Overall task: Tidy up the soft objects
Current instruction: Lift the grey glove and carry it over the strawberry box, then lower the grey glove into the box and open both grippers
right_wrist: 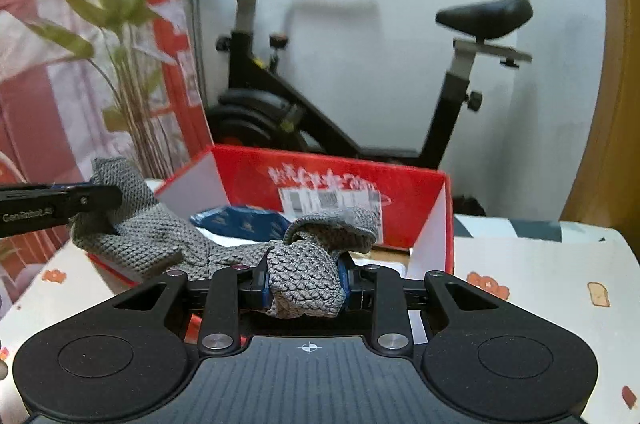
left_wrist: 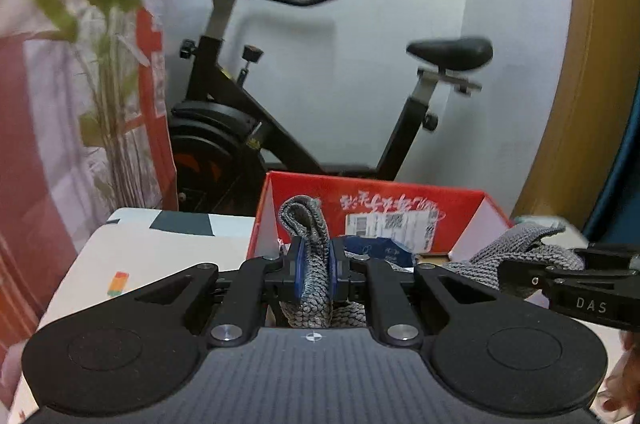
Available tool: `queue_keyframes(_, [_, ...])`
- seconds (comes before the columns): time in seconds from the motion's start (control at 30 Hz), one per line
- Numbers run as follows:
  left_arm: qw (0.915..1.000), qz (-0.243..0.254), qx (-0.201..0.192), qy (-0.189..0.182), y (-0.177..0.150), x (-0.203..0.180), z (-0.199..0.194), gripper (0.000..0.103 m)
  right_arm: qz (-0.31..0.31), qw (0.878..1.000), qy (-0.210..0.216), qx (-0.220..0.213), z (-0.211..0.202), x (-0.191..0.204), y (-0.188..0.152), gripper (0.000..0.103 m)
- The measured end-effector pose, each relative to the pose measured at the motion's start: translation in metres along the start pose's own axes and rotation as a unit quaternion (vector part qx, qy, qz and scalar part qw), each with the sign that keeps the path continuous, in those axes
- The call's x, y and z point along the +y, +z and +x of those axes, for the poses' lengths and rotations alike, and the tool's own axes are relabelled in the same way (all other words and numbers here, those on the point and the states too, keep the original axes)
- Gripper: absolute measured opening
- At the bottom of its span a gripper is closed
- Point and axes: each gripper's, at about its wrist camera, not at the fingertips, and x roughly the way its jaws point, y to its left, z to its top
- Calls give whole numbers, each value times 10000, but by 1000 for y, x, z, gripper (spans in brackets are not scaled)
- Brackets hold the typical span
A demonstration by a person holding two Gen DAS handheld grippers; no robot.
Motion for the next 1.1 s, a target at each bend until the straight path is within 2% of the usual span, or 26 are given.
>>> queue_keyframes(0.1, [9991, 286, 319, -2, 2, -10, 26, 13, -129, 9987, 147, 467, 25, 1, 4, 27])
queue_keyframes(0.2, [9964, 321, 745, -245, 0, -14, 50, 13, -276, 9955, 209, 884, 47, 5, 7, 27])
queue_keyframes(0.33, [9907, 460, 1186, -491, -7, -16, 72, 13, -301, 9916, 302, 1218, 69, 8, 11, 27])
queue_keyframes(0.47, [9869, 371, 1502, -456, -11, -13, 91, 13, -134, 9879, 493, 1462, 88, 7, 13, 26])
queue_keyframes(0.73, [9817, 503, 1771, -483, -12, -12, 115, 13, 128, 9805, 502, 1896, 117, -3, 10, 25])
queue_keyframes(0.97, [9798, 429, 1906, -429, -15, -15, 122, 13, 143, 9795, 396, 1972, 118, -3, 9, 25])
queue_keyframes(1.03, [9816, 439, 1805, -451, -13, -15, 120, 16, 131, 9808, 314, 1921, 113, -3, 11, 27])
queue_keyframes(1.1, [9840, 558, 1623, -479, -11, -15, 111, 20, 35, 9835, 192, 1800, 106, -2, 13, 38])
